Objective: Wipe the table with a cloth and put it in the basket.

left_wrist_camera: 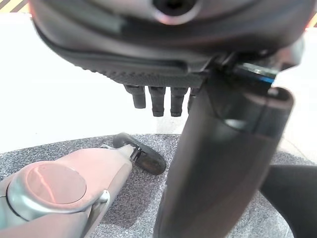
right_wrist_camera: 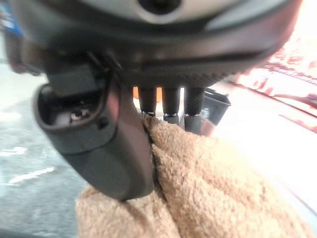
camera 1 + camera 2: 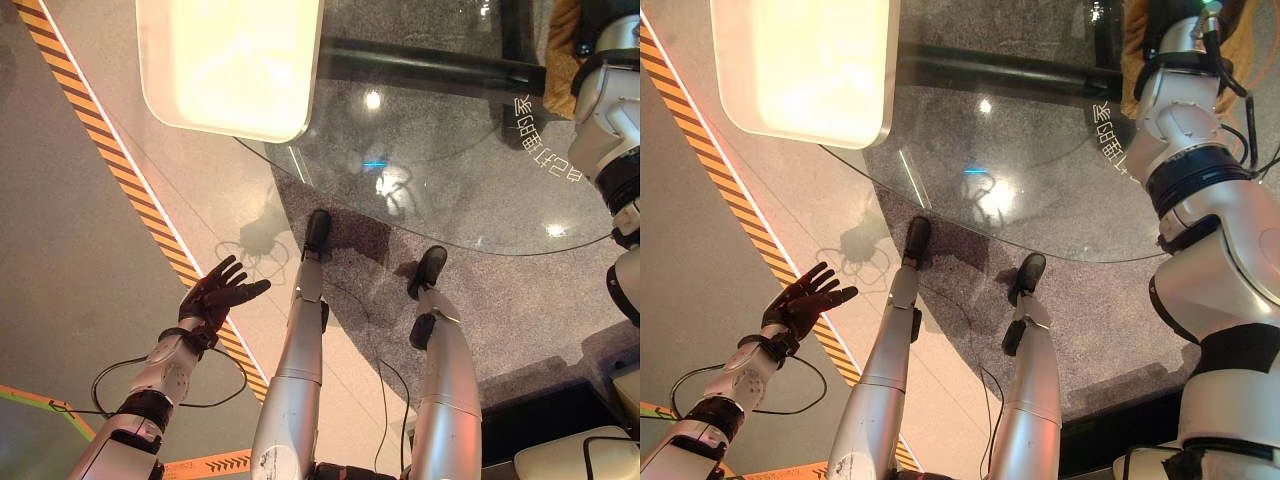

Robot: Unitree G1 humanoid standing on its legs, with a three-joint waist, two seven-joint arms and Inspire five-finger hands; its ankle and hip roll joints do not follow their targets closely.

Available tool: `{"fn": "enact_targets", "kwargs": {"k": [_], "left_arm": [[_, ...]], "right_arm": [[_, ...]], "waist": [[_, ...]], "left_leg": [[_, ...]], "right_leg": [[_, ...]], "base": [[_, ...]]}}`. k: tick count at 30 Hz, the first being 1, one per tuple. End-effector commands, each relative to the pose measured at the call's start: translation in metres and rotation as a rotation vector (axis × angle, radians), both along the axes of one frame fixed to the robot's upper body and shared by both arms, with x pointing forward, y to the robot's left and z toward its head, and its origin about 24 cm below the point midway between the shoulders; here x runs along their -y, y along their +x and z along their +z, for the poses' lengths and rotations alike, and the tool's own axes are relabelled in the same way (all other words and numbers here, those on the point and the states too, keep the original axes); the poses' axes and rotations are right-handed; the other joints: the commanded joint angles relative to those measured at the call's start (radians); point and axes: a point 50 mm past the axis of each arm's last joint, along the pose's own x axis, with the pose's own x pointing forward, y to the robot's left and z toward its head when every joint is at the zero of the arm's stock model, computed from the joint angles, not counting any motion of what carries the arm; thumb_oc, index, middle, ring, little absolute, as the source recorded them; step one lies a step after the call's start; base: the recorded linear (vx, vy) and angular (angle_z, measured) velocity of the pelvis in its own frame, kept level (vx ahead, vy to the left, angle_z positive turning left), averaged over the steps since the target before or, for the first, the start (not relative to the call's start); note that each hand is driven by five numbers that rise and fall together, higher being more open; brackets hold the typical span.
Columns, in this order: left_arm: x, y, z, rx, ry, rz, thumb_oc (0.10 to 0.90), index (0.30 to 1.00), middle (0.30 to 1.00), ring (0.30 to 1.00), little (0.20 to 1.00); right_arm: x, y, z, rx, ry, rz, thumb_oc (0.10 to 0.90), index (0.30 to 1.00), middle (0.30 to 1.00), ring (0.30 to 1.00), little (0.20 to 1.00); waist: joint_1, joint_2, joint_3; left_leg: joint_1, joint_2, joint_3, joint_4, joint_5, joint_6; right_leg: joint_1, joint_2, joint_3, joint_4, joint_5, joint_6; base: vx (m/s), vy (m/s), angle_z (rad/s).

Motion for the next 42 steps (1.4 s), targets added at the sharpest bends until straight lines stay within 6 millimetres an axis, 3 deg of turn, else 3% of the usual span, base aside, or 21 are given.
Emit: {"fn": "enact_targets", "kwargs": {"k": [1,12,14,23,31,42], "left_arm": [[-0.006,-0.011,-0.011,-0.019,0.002,0.053,0.8,0.9,0.9,0.9,0.9],[0.003,-0.012,-0.014,-0.003,0.004,0.044,0.8,0.9,0.9,0.9,0.9],[0.002,-0.009,-0.01,0.013,0.005,0.045,0.8,0.9,0.9,0.9,0.9],[0.006,-0.004,-0.006,0.042,0.008,0.043,0.8,0.9,0.9,0.9,0.9],[0.005,0.005,0.007,0.103,0.01,0.097,0.8,0.9,0.9,0.9,0.9],[-0.024,0.022,0.059,0.296,0.017,0.45,0.8,0.9,0.9,0.9,0.9]], "right_arm": [[-0.043,-0.017,0.049,0.158,-0.218,0.118,0.1,0.3,0.3,0.3,0.2],[-0.116,-0.016,0.029,0.071,-0.331,0.351,0.1,0.3,0.3,0.3,0.2],[-0.123,-0.019,0.031,0.073,-0.334,0.377,0.1,0.3,0.3,0.3,0.2],[-0.152,-0.021,0.011,0.01,-0.311,0.506,0.1,0.3,0.3,0.3,0.2],[-0.151,-0.014,-0.006,-0.03,-0.246,0.522,0.1,0.3,0.3,0.3,0.2],[-0.111,0.003,-0.031,0.032,0.095,0.505,0.1,0.3,0.3,0.3,0.2]], "waist": [[0.022,0.013,-0.006],[0.035,0.016,-0.006],[0.037,0.016,-0.006],[0.037,0.013,-0.006],[0.034,0.014,-0.006],[0.029,0.007,-0.006]], "left_leg": [[0.039,-0.12,0.101,0.028,-0.084,0.136],[0.043,-0.13,0.099,0.023,-0.082,0.137],[0.014,-0.13,0.099,0.02,-0.049,0.141],[0.019,-0.133,0.097,0.026,-0.051,0.14],[0.025,-0.134,0.1,0.03,-0.054,0.141],[0.071,-0.134,0.101,0.018,-0.061,0.139]], "right_leg": [[0.074,0.107,-0.064,-0.106,0.002,-0.054],[0.077,0.11,-0.071,-0.105,-0.01,-0.056],[0.054,0.111,-0.085,-0.117,0.022,-0.063],[0.058,0.114,-0.083,-0.114,0.021,-0.062],[0.062,0.115,-0.079,-0.114,0.022,-0.062],[0.099,0.114,-0.074,-0.119,0.021,-0.059]], "base": [[0.0,0.0,0.0],[0.0,0.0,0.0],[-0.06,0.011,0.03],[-0.01,-0.002,-0.01],[0.0,0.0,0.0],[0.0,0.0,0.0]]}}
